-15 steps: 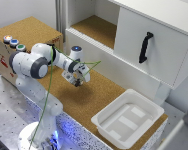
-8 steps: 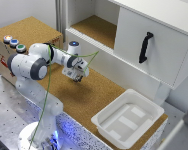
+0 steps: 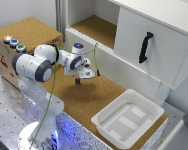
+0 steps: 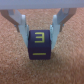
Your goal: Slide the door to the left, then let it go
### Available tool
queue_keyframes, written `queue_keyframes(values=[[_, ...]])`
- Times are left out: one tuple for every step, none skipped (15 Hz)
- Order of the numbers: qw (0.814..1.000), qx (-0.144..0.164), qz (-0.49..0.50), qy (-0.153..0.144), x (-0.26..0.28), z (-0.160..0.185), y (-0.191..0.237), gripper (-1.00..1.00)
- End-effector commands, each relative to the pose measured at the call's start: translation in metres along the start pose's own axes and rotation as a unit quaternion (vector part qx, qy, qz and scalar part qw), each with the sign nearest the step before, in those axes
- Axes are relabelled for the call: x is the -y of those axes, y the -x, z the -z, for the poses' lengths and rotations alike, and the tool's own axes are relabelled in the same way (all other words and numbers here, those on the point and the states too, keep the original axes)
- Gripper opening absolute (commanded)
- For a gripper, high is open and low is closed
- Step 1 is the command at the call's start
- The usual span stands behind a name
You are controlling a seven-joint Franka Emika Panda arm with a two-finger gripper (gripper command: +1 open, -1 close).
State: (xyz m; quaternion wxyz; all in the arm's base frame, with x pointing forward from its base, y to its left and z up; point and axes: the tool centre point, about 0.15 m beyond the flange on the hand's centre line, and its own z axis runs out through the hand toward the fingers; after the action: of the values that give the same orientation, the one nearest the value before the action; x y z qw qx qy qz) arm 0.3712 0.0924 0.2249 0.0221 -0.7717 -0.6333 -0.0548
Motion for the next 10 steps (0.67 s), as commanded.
queue_keyframes(values=[[0.994,0.002,0.101,-0.036,-0.032,0.003,-0.037,-1.0],[0.993,0.003,0.112,-0.044,-0.032,0.002,-0.041,-1.0],[0.99,0.008,0.128,-0.056,-0.031,-0.002,-0.045,-1.0],[0.988,0.016,0.145,-0.06,-0.03,-0.004,-0.047,-1.0],[0.988,0.02,0.146,-0.055,-0.032,-0.006,-0.049,-1.0],[0.989,0.017,0.131,-0.061,-0.038,-0.005,-0.051,-1.0],[0.992,0.004,0.11,-0.068,-0.045,-0.002,-0.051,-1.0],[0.993,-0.003,0.099,-0.069,-0.047,-0.002,-0.051,-1.0],[0.994,-0.01,0.085,-0.074,-0.048,-0.001,-0.052,-1.0],[0.994,-0.01,0.075,-0.079,-0.048,0.0,-0.053,-1.0]])
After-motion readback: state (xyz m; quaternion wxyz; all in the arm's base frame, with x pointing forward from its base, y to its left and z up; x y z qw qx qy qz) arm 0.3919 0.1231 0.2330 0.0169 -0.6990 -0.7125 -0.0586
